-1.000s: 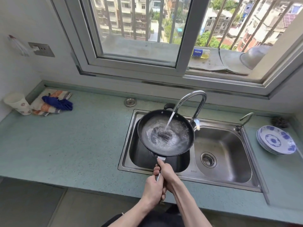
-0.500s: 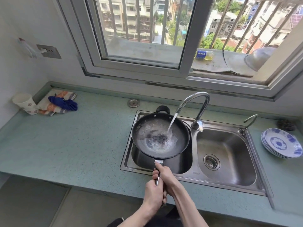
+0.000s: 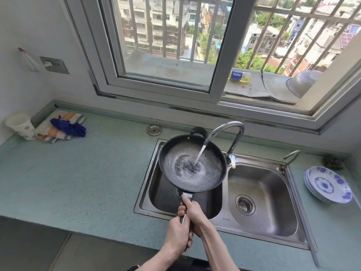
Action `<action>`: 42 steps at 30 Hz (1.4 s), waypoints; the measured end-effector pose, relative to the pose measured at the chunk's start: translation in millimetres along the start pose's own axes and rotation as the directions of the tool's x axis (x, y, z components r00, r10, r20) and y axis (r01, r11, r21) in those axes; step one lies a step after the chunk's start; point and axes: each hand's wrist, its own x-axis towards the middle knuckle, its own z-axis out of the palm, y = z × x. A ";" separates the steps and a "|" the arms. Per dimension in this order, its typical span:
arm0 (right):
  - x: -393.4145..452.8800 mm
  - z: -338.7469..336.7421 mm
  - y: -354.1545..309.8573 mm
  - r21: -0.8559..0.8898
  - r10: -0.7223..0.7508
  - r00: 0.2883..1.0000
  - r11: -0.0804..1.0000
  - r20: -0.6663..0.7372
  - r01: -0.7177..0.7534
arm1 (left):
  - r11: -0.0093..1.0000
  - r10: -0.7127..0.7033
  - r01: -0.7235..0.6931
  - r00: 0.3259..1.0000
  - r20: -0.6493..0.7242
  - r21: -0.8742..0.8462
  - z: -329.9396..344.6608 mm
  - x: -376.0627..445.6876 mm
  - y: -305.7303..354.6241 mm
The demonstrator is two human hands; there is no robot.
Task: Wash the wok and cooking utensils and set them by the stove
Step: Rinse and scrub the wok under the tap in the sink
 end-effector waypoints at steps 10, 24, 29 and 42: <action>-3.2 4.8 16.0 -0.014 0.010 1.000 1.000 0.024 -0.009 | 0.997 -0.021 0.019 0.999 -0.031 -0.075 -3.8 -6.2 -13.5; -8.2 7.5 17.0 0.037 -0.013 1.000 0.999 -0.005 0.013 | 0.999 0.006 -0.006 1.000 -0.007 -0.053 -10.0 -4.6 -17.0; -0.6 18.2 12.6 0.030 0.004 1.000 1.000 0.016 -0.004 | 0.999 -0.007 0.006 1.000 -0.030 -0.039 -18.2 3.9 -14.1; -7.7 12.8 16.2 -0.019 0.004 1.000 1.000 -0.006 -0.004 | 0.997 -0.048 0.048 0.999 0.012 -0.064 -13.6 1.1 -19.0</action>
